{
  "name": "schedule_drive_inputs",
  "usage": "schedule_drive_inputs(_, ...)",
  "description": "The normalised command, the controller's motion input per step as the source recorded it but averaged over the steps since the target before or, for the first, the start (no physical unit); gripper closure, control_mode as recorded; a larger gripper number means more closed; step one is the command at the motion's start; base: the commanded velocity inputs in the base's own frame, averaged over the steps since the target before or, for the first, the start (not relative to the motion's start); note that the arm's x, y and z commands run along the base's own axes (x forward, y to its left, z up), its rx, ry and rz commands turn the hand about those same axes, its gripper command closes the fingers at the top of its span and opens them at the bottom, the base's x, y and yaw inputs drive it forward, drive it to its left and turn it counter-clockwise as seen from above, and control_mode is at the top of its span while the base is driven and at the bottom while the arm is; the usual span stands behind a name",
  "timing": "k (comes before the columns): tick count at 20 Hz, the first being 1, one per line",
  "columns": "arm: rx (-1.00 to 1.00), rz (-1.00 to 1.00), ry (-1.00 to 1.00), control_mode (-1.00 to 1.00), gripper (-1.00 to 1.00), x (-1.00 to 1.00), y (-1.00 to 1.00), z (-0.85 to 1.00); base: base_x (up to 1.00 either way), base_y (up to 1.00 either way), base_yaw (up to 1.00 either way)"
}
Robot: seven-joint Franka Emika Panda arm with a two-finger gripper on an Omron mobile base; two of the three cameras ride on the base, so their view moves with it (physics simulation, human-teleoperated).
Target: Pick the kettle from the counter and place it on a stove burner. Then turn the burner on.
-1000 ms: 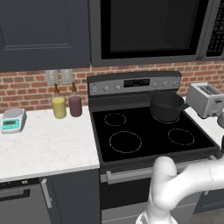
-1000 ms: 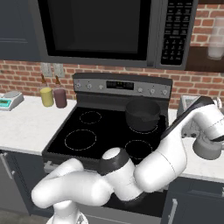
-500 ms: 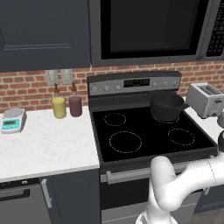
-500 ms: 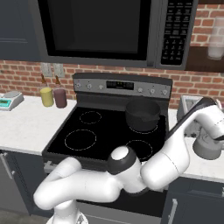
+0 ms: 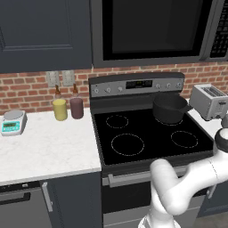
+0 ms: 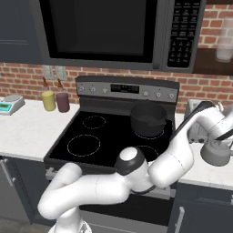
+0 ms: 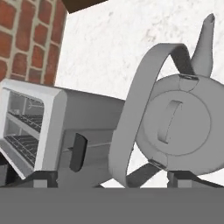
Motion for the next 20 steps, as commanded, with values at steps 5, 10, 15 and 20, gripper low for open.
schedule_drive_inputs(5,-0.13,-0.06,0.05,-1.00,-1.00,0.33,0.00,-0.60,0.00,0.00,0.00)
schedule_drive_inputs(10,-0.13,-0.05,0.02,-1.00,1.00,0.24,-0.01,-0.60,0.00,0.00,0.00)
schedule_drive_inputs(15,-0.03,-0.01,0.00,-1.00,1.00,0.14,-0.03,-0.25,0.00,0.00,0.00)
schedule_drive_inputs(20,0.00,0.00,0.00,-1.00,1.00,-0.03,-0.16,-0.02,0.00,0.00,0.00)
